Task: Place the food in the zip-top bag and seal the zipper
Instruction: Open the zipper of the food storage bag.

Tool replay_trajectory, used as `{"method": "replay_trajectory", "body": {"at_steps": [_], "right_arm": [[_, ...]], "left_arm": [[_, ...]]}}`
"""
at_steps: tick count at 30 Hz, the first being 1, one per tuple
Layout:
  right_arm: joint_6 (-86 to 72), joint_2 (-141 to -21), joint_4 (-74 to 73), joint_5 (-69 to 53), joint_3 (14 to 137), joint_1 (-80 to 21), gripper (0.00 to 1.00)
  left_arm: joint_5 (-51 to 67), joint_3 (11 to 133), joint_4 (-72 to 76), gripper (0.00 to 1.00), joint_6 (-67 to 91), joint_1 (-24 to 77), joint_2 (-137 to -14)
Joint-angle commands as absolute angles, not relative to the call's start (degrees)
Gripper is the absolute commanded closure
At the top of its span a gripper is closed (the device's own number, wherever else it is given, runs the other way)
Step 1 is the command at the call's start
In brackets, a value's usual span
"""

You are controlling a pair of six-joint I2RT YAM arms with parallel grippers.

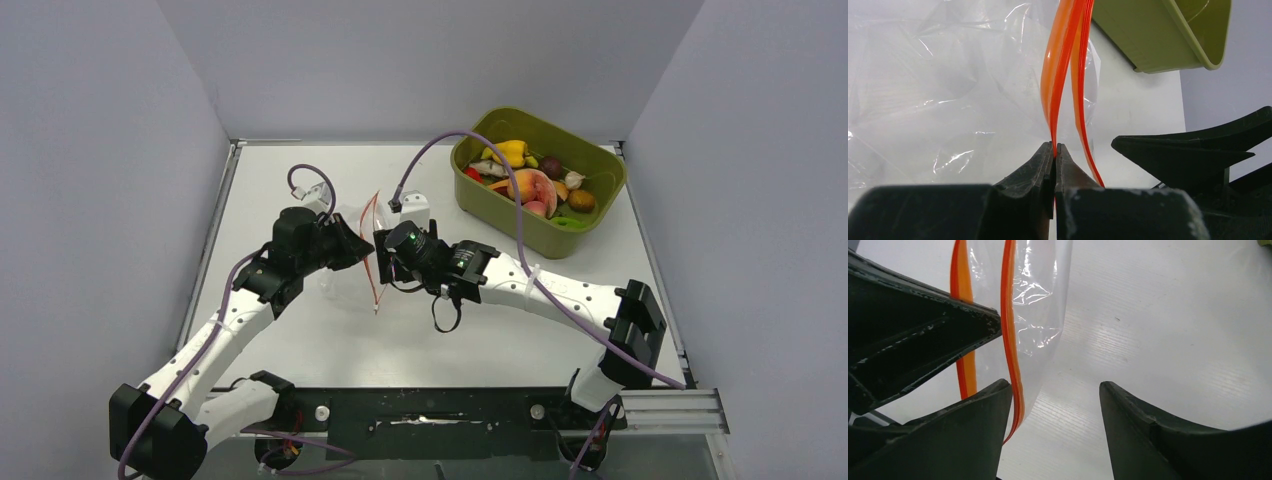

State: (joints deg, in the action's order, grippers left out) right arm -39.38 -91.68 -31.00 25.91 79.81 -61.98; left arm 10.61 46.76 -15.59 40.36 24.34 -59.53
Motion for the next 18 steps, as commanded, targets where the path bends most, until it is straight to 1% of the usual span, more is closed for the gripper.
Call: {"method": "replay_trajectory", "body": {"at_steps": [1, 4, 8, 10, 12, 15, 18], "right_arm": [[-39.49, -91.02, -24.4, 23.64, 78.88, -62.96, 0.33], [-41.27, -93.05, -28.19, 27.41, 80.28, -63.1, 0.34], [-41.1, -93.67, -31.54, 34.67, 81.92, -62.8, 0.51], [-39.93, -92.91, -29.91, 34.98, 81.14, -61.64, 0.6], [-39.56, -92.47, -28.57, 33.41, 80.66, -60.07, 0.66], [-39.28, -92.42, -25.88, 29.45, 80.36, -58.06, 0.69], [-38.95, -92.14, -21.52, 24.49, 79.64, -56.21, 0.66]], "left_arm": [[9.92, 49.21, -12.24, 1.0, 41.61, 24.32, -59.23], [10.25, 48.93, -12.56, 1.0, 41.72, 24.33, -58.75], [10.23, 47.83, -12.35, 1.0, 40.49, 24.3, -57.94], [10.28, 47.71, -12.81, 1.0, 39.23, 24.26, -58.04], [10.55, 48.11, -13.47, 1.0, 37.78, 24.28, -58.43], [12.58, 49.13, -14.41, 1.0, 35.09, 24.26, -59.02], [14.86, 50.32, -15.9, 1.0, 32.43, 24.26, -60.09]]}}
